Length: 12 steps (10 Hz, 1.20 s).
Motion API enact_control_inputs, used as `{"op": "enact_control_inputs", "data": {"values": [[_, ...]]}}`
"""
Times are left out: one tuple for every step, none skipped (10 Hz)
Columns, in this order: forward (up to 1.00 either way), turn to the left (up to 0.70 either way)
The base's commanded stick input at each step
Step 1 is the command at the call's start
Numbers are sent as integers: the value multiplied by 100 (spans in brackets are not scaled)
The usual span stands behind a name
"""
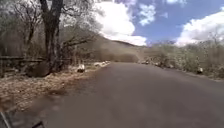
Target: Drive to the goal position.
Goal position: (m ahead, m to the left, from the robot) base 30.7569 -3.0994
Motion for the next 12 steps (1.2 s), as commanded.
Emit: {"op": "enact_control_inputs", "data": {"values": [[70,0],[70,0],[70,0],[70,0],[70,0],[70,0],[70,0],[70,0],[70,0],[70,0],[70,0],[70,0]]}}
